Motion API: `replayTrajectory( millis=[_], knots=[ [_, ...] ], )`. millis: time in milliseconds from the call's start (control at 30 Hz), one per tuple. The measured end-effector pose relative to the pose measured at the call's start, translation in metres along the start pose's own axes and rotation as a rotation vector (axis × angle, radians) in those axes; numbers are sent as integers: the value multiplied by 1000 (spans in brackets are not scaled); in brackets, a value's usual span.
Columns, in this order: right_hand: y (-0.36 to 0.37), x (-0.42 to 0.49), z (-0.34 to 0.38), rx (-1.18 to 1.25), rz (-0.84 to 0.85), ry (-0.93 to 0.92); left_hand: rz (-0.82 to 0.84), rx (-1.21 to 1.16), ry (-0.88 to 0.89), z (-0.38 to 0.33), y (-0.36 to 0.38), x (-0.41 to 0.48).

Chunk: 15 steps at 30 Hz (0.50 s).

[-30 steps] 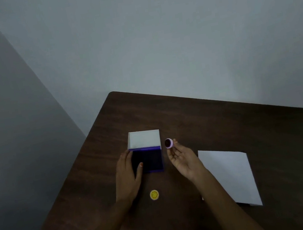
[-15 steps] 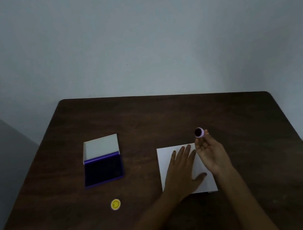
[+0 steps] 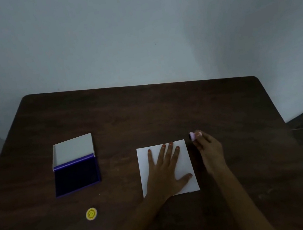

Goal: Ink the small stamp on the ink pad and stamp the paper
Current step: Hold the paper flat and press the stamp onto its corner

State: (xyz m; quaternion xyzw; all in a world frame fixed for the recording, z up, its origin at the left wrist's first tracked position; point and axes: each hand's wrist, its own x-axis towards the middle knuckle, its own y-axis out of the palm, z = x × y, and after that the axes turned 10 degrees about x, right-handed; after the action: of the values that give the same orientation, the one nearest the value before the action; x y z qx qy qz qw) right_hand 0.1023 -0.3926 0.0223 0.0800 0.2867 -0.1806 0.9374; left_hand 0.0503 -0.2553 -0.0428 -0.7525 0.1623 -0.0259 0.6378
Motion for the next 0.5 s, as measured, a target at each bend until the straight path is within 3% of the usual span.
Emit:
replayTrajectory(
  millis=[300,433,500],
  knots=[
    [19,-7,-14,-364,42,-288,-25,-38,-18,-2,-9,0],
    [19,-3,-18,-410,-52,-156,-19,-57,-21,-4,-10,1],
    [16,-1,-20,-491,22,-177,-16,-68,-19,-3,-10,0]
  ],
)
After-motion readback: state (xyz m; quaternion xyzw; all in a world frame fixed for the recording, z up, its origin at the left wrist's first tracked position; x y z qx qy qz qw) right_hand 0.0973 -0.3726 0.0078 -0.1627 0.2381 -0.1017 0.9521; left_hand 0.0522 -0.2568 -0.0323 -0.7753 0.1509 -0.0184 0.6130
